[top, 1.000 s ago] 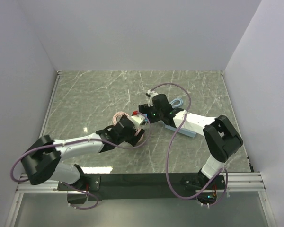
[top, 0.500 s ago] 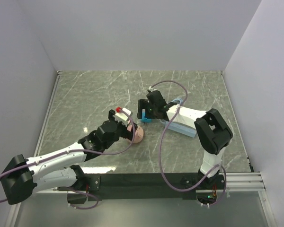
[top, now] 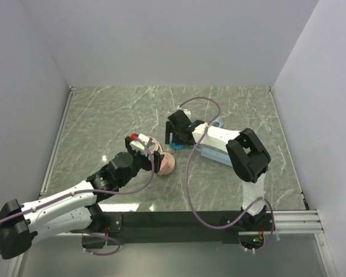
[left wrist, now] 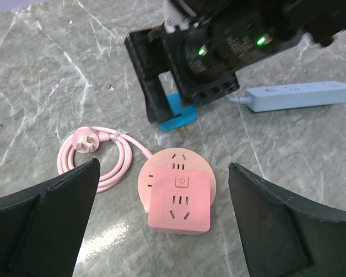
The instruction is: Insert the plug
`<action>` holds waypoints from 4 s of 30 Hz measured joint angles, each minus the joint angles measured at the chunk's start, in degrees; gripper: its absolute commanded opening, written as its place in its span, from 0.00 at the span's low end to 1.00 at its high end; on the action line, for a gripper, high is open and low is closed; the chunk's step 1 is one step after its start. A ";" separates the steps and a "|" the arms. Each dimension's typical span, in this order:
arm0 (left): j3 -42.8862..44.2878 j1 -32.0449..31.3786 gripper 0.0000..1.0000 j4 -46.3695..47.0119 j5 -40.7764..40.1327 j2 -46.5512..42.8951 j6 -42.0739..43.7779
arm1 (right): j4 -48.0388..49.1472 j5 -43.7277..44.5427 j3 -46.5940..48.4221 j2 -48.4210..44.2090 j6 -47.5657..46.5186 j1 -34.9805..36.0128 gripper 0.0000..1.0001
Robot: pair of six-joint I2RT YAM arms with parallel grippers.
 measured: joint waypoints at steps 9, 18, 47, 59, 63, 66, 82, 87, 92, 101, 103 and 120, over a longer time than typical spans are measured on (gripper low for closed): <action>-0.74 0.00 0.99 0.37 0.07 -0.66 -1.29 | -2.69 3.26 2.34 3.48 2.05 1.36 0.88; -1.66 -0.39 1.00 1.20 0.57 -1.53 -1.70 | -4.31 4.72 7.52 7.13 2.40 1.01 0.81; -0.37 -3.72 1.00 1.09 0.02 11.45 -3.61 | 4.92 -8.83 -4.55 -7.06 -11.02 -8.31 0.16; 1.79 -4.68 0.98 -0.37 -4.07 18.14 -6.64 | 21.94 -29.66 -17.66 -21.66 -17.00 -13.60 0.15; 2.29 -4.79 0.82 -0.28 -3.69 20.63 -6.80 | 26.49 -34.99 -21.27 -22.82 -17.84 -14.25 0.15; 2.29 -4.72 0.58 -0.20 -3.41 21.92 -6.29 | 29.59 -38.27 -24.11 -23.63 -18.21 -14.86 0.15; 2.62 -4.55 0.00 8.00 1.14 26.36 3.17 | 42.23 -50.88 -32.70 -27.82 -18.86 -16.87 0.15; 2.60 -2.03 0.00 10.10 9.27 26.62 10.80 | 44.96 -54.55 -35.10 -27.82 -19.32 -17.66 0.15; 2.51 -0.33 0.00 10.82 15.13 26.64 17.33 | 50.03 -58.90 -36.92 -27.71 -19.41 -19.10 0.15; 5.14 0.59 0.28 10.99 22.01 29.70 23.54 | 56.70 -64.89 -39.98 -27.17 -19.15 -19.76 0.15; 5.77 1.09 0.43 10.51 22.69 30.08 23.69 | 57.22 -65.26 -40.46 -27.65 -19.28 -19.76 0.15; -4.04 3.76 1.00 22.38 24.50 11.02 19.45 | 57.70 -59.65 -41.48 -33.66 -12.79 -18.95 0.13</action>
